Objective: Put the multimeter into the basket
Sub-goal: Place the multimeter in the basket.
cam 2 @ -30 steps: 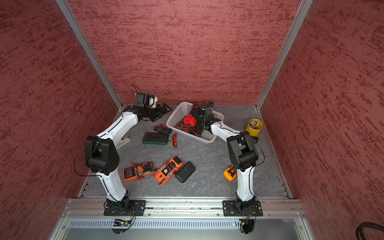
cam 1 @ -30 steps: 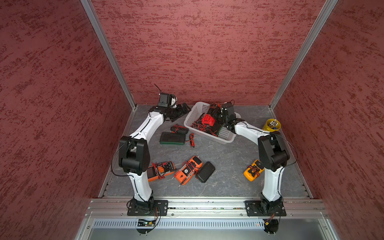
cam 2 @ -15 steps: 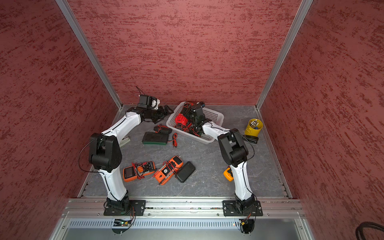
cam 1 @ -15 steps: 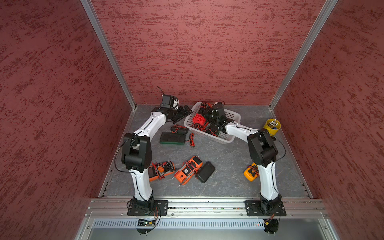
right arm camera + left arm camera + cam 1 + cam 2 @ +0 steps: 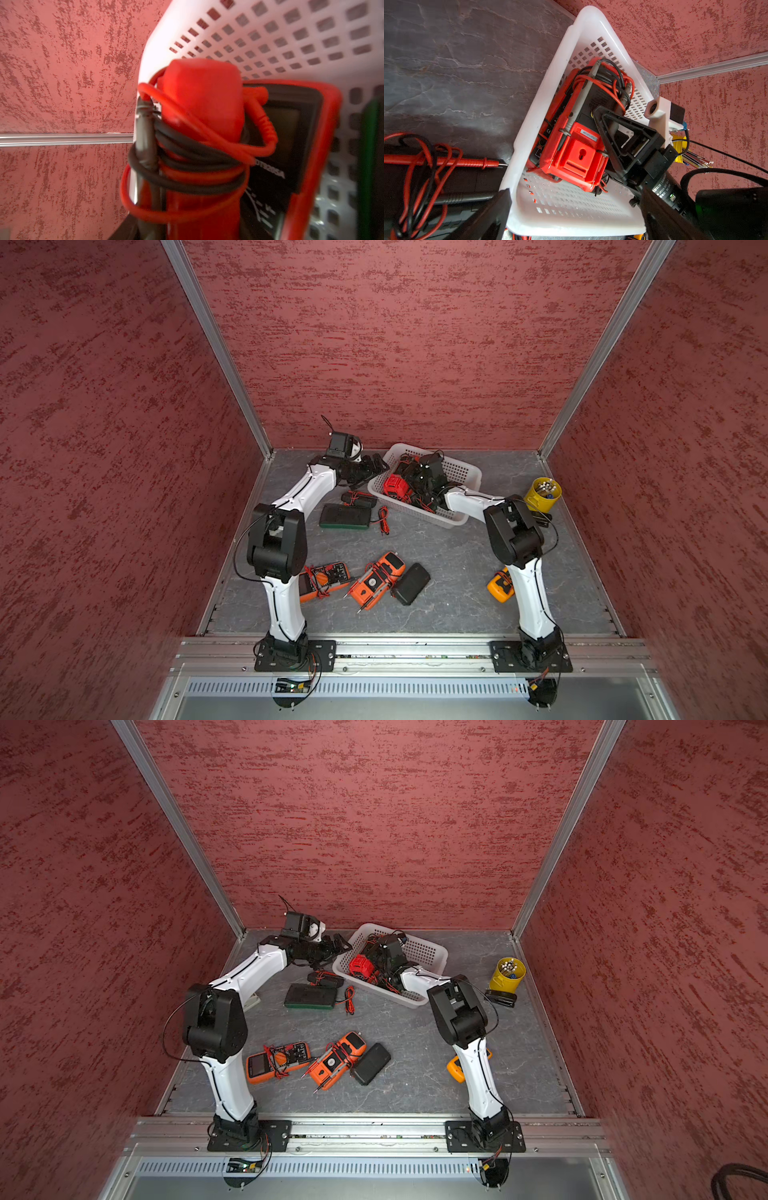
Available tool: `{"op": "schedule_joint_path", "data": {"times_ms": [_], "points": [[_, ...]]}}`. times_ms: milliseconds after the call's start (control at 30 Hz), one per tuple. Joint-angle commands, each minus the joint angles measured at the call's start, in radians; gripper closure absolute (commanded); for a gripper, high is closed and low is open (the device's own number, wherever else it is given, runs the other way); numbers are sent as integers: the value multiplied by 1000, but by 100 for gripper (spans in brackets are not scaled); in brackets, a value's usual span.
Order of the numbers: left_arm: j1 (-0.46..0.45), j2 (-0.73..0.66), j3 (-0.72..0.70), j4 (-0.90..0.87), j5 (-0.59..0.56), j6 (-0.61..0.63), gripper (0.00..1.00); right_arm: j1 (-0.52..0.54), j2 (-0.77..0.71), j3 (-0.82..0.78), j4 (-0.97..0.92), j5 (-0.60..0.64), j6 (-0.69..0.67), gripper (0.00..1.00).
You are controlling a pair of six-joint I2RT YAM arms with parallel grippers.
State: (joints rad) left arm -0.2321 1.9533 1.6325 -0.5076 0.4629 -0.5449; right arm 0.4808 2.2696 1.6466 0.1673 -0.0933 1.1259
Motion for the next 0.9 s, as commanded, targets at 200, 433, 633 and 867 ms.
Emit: {"op": "schedule_joint_path", "data": {"times_ms": [200,433,633,867], "points": [[-13,24,34,19,5,-1,0,6,22,71,57,-44,29,78],[-15,21,35,17,1,0,0,13,-15,135,-204,7,-61,48],[-13,18,38,13,-4,3,0,13,-11,217,-362,25,-105,28],[-6,14,33,11,-12,3,0,12,-41,265,-520,81,-153,14]]}}
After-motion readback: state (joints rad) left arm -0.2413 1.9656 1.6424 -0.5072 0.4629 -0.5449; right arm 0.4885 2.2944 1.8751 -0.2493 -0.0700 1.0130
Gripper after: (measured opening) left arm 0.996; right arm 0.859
